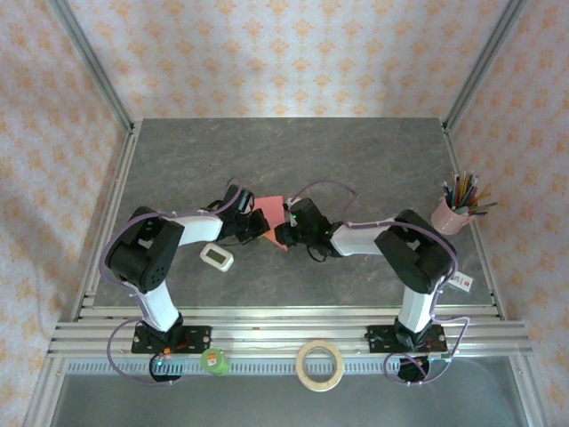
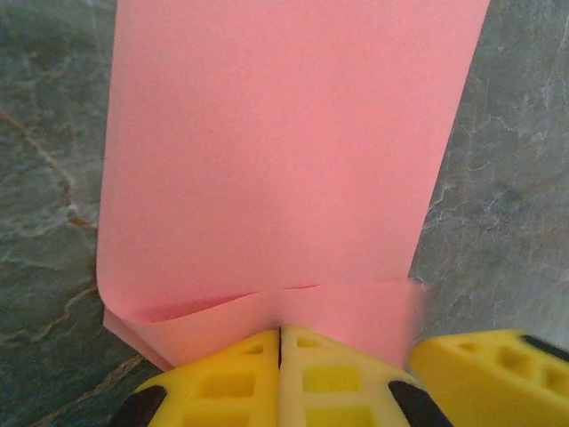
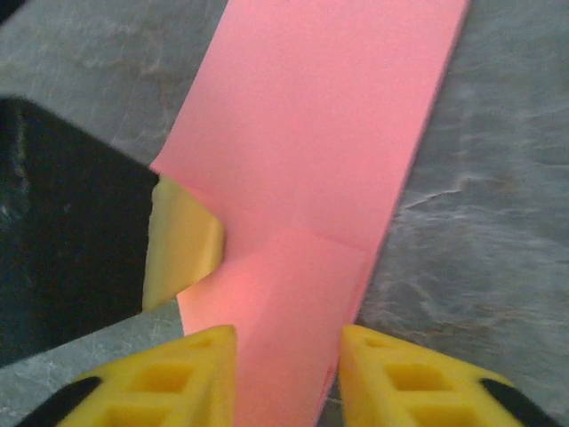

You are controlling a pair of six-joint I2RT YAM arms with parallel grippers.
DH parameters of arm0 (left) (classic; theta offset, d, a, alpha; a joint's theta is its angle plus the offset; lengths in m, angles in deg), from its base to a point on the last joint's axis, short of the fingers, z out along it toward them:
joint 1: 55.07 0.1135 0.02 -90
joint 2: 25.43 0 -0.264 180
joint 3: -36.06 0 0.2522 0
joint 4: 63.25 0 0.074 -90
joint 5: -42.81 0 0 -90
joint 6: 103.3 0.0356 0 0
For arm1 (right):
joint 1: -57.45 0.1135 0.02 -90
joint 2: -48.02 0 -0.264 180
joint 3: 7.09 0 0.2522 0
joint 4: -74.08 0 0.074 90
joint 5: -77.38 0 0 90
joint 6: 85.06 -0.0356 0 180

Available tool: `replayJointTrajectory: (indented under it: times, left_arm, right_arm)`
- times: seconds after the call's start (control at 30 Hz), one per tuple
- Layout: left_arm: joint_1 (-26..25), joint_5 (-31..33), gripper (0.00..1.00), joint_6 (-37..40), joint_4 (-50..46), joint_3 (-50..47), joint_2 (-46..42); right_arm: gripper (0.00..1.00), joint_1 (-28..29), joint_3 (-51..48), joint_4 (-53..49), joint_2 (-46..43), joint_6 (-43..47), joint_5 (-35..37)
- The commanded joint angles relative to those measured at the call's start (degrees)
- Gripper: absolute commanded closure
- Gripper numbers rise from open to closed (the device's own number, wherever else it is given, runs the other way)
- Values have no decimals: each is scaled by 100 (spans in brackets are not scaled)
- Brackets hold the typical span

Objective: Fold a paper plane with a square sheet of paper (pick it up from the middle)

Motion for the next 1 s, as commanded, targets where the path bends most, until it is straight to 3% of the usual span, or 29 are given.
replayJointTrajectory:
  times: [0.0, 0.17, 0.4, 0.97]
  left_arm:
    - [-29, 314, 94, 34, -131, -158, 155]
    - [-31, 309, 94, 34, -114, -177, 133]
    - [-33, 303, 94, 44, -88, -192, 123]
    - [-25, 218, 93, 32, -77, -189, -29]
  right_arm:
    - [62, -109, 117, -450, -470, -270, 416]
    - [65, -129, 248, -901, -562, -239, -18]
    - [82, -121, 436, -1061, -253, -160, -1300]
    - [88, -125, 990, -1248, 573, -227, -1701]
